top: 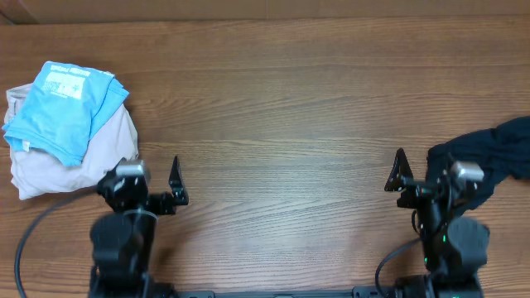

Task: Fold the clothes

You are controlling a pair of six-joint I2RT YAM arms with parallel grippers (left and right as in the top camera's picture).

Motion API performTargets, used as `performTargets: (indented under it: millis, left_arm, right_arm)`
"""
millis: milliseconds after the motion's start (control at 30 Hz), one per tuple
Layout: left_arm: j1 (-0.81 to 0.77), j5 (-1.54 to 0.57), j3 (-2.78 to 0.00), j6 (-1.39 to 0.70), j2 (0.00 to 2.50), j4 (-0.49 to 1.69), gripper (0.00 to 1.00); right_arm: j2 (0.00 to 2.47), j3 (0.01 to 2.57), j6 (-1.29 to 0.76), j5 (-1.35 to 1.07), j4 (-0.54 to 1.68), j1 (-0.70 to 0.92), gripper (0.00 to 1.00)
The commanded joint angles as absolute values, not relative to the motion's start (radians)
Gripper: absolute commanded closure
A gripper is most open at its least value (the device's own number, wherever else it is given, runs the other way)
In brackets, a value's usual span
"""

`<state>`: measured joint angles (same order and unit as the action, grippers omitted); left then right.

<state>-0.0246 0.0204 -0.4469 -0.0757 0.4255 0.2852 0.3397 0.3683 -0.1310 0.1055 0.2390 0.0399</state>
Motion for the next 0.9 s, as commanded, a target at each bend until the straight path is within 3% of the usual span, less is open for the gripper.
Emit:
performTargets:
  millis: [0, 367, 567, 867]
  left_arm:
    - [-0.027, 0.027, -0.585, -0.09, 0.587, 0.356, 0.0]
    - [-0.027, -0.045, -0.836, -0.091, 0.869, 0.555, 0.0]
    - [-0.027, -0.045, -0.836, -0.093, 0.883, 0.576, 0.0]
    - [-0.027, -0.045, -0.836, -0.093, 0.883, 0.571, 0.0]
  right_arm:
    - [0.503, 0.495, -0.139, 0.131, 0.278, 0.044, 0.0]
    - [1.159, 0.9, -0.127, 0.136, 0.5, 0.043, 0.0]
    - [1.342, 0.916, -0.251, 0.273, 0.486, -0.02, 0.0]
    - [1.577, 0.916, -0.318, 0.245, 0.492, -0.219, 0.0]
